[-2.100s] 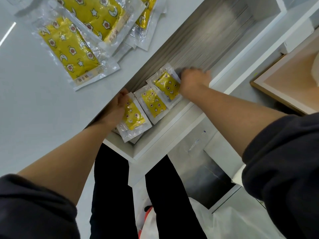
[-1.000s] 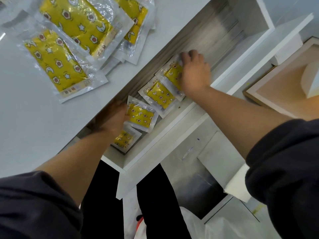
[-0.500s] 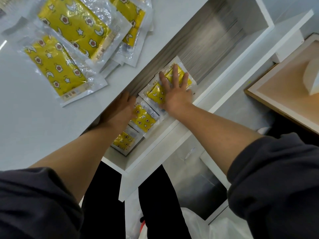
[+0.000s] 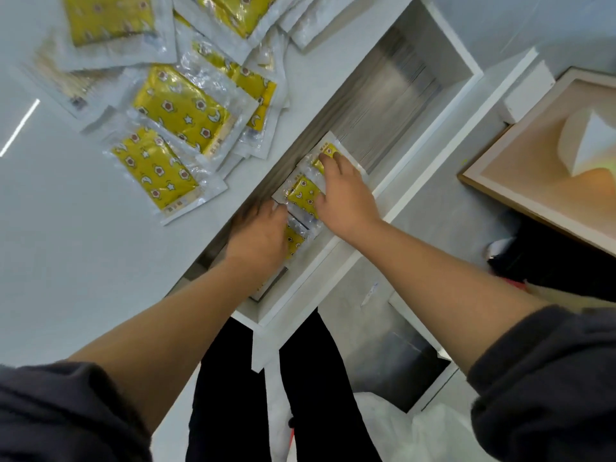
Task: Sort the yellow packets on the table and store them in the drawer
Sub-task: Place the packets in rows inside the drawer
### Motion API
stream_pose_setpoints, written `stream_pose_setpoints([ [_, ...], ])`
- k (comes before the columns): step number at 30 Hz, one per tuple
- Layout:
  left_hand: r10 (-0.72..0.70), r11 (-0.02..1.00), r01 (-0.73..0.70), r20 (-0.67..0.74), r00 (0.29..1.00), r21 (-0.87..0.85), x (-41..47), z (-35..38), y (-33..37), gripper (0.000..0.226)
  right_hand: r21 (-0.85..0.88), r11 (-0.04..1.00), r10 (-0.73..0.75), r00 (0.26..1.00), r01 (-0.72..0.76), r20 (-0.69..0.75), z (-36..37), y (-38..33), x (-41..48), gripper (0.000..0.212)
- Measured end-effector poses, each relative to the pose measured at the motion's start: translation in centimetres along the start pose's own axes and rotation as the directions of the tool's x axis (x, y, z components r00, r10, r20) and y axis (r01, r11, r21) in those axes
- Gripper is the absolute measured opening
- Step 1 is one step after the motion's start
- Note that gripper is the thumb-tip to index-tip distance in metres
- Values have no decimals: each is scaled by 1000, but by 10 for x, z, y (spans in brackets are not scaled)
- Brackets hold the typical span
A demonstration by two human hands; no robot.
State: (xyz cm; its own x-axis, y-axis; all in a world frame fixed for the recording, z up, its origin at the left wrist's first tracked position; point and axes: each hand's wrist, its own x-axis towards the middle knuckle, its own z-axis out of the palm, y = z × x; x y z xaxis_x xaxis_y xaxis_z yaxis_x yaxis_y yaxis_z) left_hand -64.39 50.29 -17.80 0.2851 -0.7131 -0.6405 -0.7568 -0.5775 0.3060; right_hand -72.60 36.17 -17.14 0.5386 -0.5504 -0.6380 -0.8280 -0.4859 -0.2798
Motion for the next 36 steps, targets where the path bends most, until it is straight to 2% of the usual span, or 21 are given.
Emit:
stream_pose_setpoints([
  [2, -94, 985, 105, 88, 992, -138, -18, -23, 6, 36, 60, 998, -3, 998, 7, -67, -16, -13, -21, 55],
  [4, -124, 949, 157, 135, 983, -275, -33, -48, 9, 28, 119, 993, 17, 994, -3, -111, -29, -28, -39, 46],
  [6, -150, 899, 195, 141, 978, -392, -44, -75, 8, 20, 193, 981, 42, 988, -13, -145, -43, -45, -52, 40],
  [9, -200, 850, 222, 98, 975, -478, -50, -115, -4, 15, 309, 951, 81, 978, -19, -192, -60, -72, -60, 33],
  [11, -252, 843, 225, 11, 968, -488, -47, -136, -19, 10, 340, 940, 86, 974, -10, -208, -68, -89, -58, 31],
  [13, -314, 861, 223, -134, 940, -457, -42, -153, -38, 9, 323, 946, 55, 971, 24, -233, -72, -106, -50, 29],
  [16, -301, 927, 166, -401, 865, -337, -23, -175, -73, 30, 230, 970, -1, 953, 75, -303, -75, -133, -30, 29],
  [18, -268, 952, 148, -495, 827, -268, 0, -194, -96, 42, 158, 983, -32, 943, 90, -333, -76, -151, -15, 34],
  [20, -216, 971, 134, -488, 846, -199, 22, -210, -111, 52, 41, 995, -71, 938, 90, -340, -76, -165, -2, 47],
  [24, -100, 995, 84, -373, 922, -60, 51, -222, -130, 68, -190, 981, -107, 932, 42, -346, -68, -182, 14, 70],
  [27, -84, 993, 107, -354, 932, 45, 58, -229, -135, 74, -165, 986, -63, 938, 6, -342, -66, -189, 15, 70],
  [29, -93, 989, 130, -367, 925, 75, 58, -234, -135, 70, -128, 992, -24, 953, -15, -301, -67, -194, 15, 63],
  [31, -111, 990, 134, -384, 917, 34, 55, -238, -132, 58, -102, 994, 3, 968, -30, -253, -69, -196, 14, 50],
  [34, -187, 971, 116, -361, 914, -210, 42, -242, -130, 39, -20, 1000, 15, 982, -19, -191, -72, -193, 4, 33],
  [36, -236, 928, 106, -344, 909, -357, 31, -244, -133, 35, 123, 992, 47, 991, -32, -122, -76, -188, -5, 25],
])
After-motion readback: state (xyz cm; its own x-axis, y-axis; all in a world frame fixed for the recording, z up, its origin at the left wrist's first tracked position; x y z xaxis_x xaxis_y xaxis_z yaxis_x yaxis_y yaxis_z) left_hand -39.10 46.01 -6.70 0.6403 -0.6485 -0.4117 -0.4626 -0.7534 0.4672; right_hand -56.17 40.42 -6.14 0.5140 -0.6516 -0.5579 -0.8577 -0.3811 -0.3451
